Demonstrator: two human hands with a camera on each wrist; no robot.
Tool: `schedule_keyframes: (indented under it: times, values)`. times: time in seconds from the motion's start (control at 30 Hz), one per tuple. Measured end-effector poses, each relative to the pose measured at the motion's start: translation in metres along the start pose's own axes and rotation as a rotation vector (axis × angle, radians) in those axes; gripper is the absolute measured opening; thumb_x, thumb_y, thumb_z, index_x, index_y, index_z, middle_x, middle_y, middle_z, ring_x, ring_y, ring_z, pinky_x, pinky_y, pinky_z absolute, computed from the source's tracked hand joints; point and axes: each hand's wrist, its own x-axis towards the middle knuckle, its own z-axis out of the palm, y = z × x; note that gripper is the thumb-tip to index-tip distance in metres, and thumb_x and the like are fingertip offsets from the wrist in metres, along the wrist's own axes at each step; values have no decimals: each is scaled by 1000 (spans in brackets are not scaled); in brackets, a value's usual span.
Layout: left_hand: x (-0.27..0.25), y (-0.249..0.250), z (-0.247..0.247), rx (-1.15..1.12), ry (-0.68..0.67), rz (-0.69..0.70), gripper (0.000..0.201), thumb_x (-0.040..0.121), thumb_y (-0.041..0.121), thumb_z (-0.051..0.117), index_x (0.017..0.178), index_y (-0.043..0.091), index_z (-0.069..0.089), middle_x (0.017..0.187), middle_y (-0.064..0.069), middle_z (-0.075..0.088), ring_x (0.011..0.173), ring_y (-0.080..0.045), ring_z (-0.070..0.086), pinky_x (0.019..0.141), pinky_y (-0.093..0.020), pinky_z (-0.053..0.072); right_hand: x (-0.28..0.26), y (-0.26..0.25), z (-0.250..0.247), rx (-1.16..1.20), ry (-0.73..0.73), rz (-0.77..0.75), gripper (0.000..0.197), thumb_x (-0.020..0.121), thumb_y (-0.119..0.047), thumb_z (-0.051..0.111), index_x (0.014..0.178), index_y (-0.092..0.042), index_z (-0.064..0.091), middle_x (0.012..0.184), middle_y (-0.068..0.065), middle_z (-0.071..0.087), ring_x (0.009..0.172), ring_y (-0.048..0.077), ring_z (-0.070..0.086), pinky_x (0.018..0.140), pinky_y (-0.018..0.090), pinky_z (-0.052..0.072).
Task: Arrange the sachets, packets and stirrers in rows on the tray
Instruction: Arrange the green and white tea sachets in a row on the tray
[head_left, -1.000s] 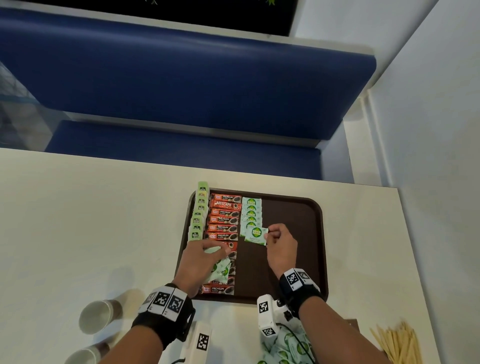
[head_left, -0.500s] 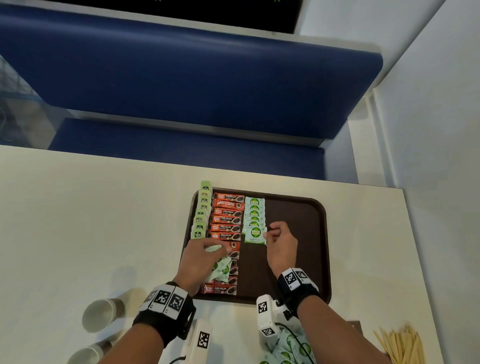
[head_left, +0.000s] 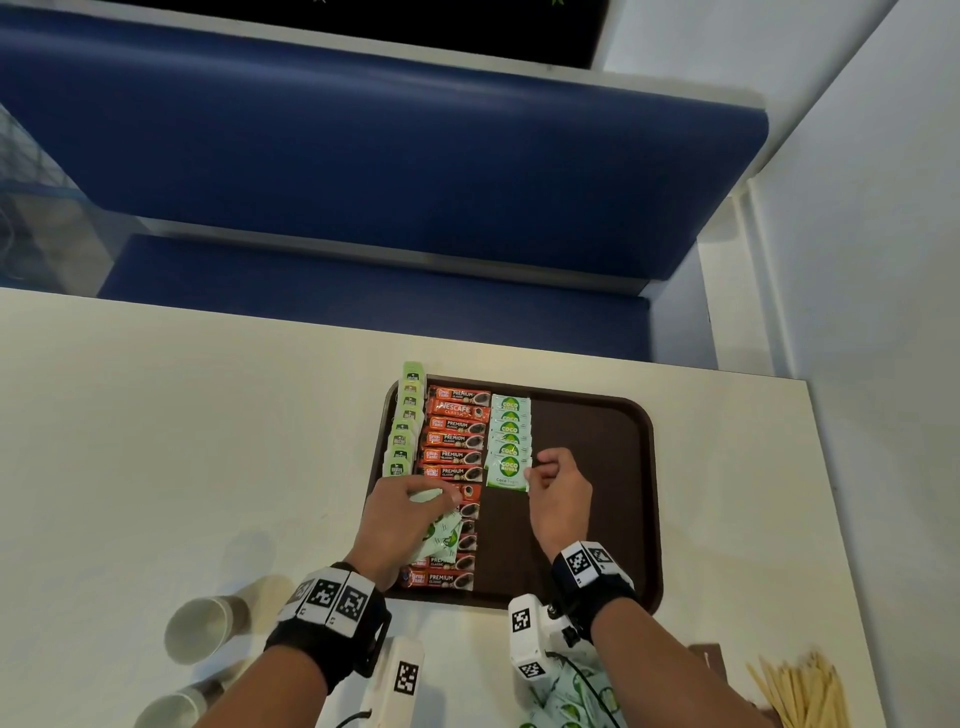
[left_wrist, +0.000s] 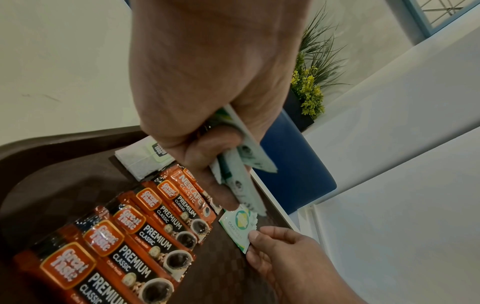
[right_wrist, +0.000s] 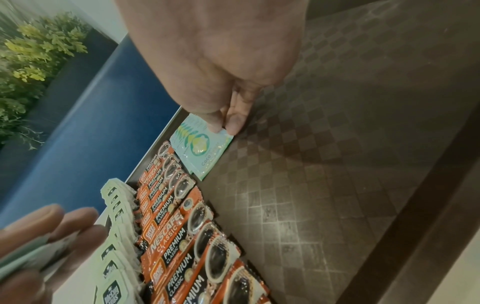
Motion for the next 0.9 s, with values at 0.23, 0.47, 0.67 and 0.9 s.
schedule_keyframes:
  times: [0.23,0.47,0.67,0.9]
  values:
    - [-3,0,0,-20,14,-21,6,90,19,87,89,25,87,97,8,84,100,-16,80,98,-48,63,1,1,1,1,-2,5,23,96,-8,73,116,-14,65,93,-3,69,84,8,68,77,25,58]
    - [-2,-1,2,-24,25,-10,3,92,26,85,93,24,86,96,8,84,99,-17,80,97,-46,62,-1,-1,-2,6,-8,15,23,96,-10,75,116,-15,64,93,-6,69,83,4,68,71,16,53]
    - [-2,11,12,-82,30,14,17,100,33,76,95,18,82,95,6,83,96,-15,80,90,-35,61,-24,-17,-17,124,51,15,13,97,-20,74,108,-18,67,96,-4,69,89,10,69,67,11,51]
    - [-9,30,27,-184,41,173,17,102,29,73,100,14,81,98,6,83,89,-6,79,72,-19,59,-72,-68,-52,501,-545,143,35,92,-37,80,114,-14,68,91,4,76,79,20,73,77,36,61]
